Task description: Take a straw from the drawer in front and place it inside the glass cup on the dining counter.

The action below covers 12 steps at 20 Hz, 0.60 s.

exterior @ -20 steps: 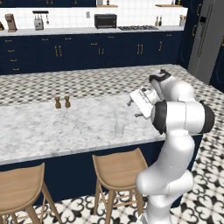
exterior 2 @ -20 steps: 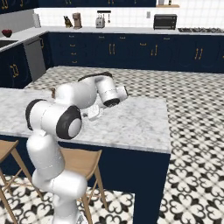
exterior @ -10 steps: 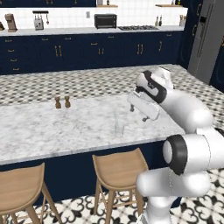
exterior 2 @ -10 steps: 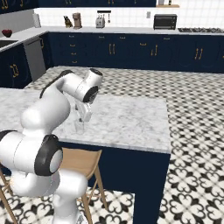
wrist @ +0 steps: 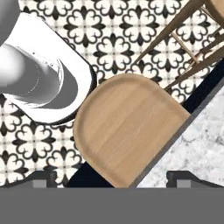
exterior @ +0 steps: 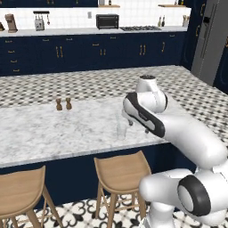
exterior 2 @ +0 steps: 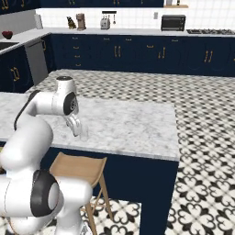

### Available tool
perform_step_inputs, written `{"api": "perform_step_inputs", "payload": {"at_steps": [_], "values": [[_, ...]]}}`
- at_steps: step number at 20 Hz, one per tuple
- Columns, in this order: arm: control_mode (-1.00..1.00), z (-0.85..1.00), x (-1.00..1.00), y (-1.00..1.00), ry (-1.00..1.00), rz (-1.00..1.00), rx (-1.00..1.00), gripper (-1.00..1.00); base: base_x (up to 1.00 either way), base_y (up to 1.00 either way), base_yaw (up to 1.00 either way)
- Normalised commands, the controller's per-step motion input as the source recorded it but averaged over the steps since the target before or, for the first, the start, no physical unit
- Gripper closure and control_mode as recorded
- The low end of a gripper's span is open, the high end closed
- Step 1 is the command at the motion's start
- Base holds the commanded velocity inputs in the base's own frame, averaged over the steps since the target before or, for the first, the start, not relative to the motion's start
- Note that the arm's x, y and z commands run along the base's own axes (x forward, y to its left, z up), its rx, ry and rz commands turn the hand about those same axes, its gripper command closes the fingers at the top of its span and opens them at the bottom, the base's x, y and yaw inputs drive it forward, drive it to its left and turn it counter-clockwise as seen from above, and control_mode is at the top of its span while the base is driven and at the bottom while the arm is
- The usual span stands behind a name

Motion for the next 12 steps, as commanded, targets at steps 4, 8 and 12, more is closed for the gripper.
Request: {"api": "perform_step_inputs", "payload": {"at_steps": [4,8,12], "values": [[-1.00,-0.05,-0.64,0.28,-0.02,0.14,-0.12,-1.00,0.00,0.00,0.00],[-1.00,-0.04,-0.67,0.27,-0.01,0.11,-0.09,-1.00,0.00,0.00,0.00],[-1.00,0.00,-0.61,0.35,0.00,0.11,-0.06,-1.00,0.00,0.00,0.00]]}}
